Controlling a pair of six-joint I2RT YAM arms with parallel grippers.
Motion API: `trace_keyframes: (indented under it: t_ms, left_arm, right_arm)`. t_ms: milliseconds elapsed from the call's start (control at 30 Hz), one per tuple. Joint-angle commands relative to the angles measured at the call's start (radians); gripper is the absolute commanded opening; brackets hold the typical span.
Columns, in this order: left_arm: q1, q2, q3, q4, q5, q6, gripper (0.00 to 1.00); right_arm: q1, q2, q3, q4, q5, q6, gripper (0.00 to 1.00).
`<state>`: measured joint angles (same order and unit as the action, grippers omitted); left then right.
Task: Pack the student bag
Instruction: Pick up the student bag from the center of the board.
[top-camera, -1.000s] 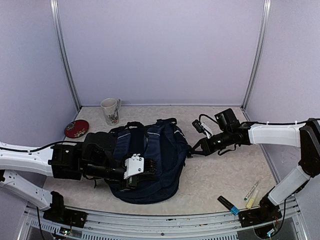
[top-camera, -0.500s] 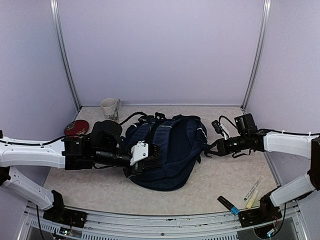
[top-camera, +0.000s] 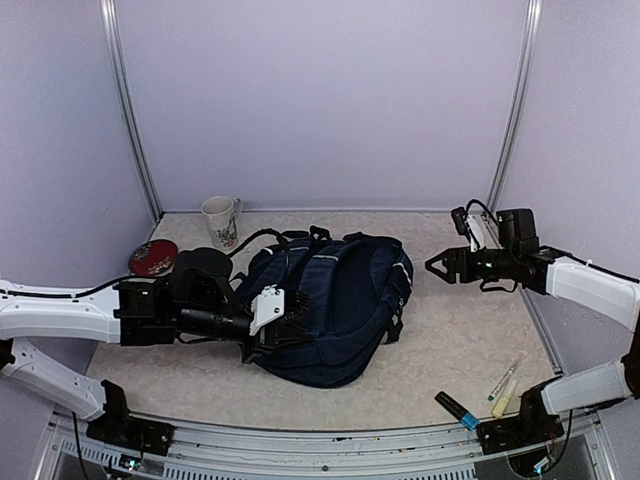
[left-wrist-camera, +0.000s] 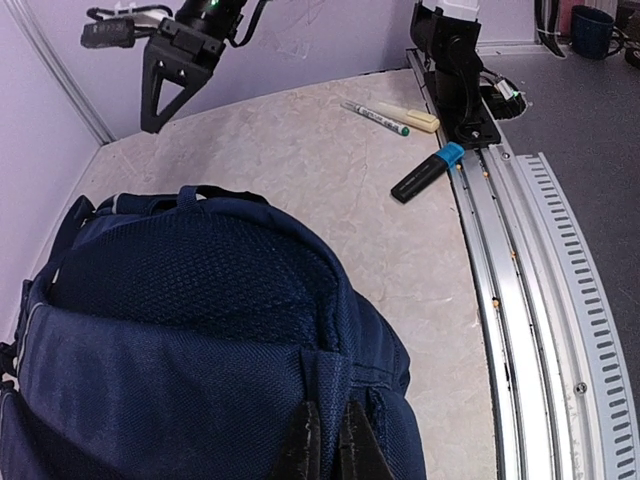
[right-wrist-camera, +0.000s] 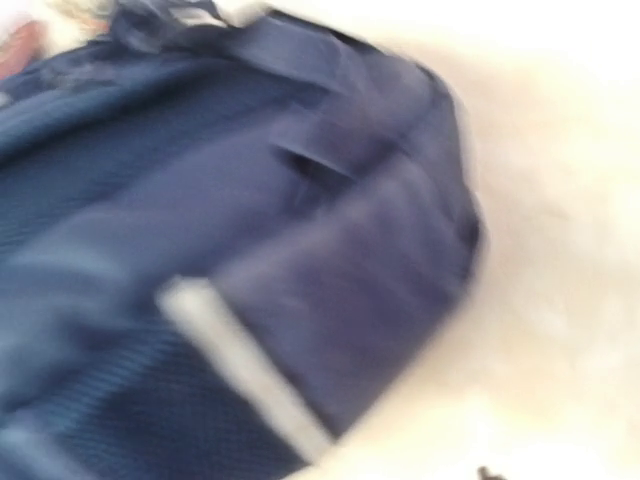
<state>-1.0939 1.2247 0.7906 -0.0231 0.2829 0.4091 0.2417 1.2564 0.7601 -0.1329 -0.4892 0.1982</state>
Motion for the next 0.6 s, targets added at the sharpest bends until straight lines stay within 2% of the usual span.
trace_keyframes:
  t_ms: [0, 100, 200, 400, 500, 567]
  left_arm:
    - [-0.007, -0.016, 0.046, 0.060, 0.003, -0.037, 0.00]
    - [-0.011, -0.021, 0.045, 0.060, 0.006, -0.025, 0.00]
    - [-0.015, -0.026, 0.042, 0.067, -0.004, -0.028, 0.00]
    - [-0.053, -0.026, 0.041, 0.078, -0.067, -0.028, 0.00]
    - [-0.064, -0.020, 0.050, 0.081, -0.106, -0.028, 0.00]
    - [-0.075, -0.011, 0.064, 0.084, -0.128, -0.030, 0.00]
  right_arm:
    - [0.051, -0.100, -0.055, 0.048, -0.129, 0.026, 0.72]
    - [0.164, -0.093, -0.081, 0.124, -0.122, 0.044, 0.76]
    - [0.265, -0.040, -0.044, 0.127, -0.116, -0.005, 0.74]
    - [0.322, 0.073, -0.035, 0.122, -0.179, -0.017, 0.74]
    - [0.350, 0.095, -0.060, 0.145, -0.209, -0.007, 0.81]
    - [0.369, 0.101, -0.071, 0.175, -0.205, 0.011, 0.74]
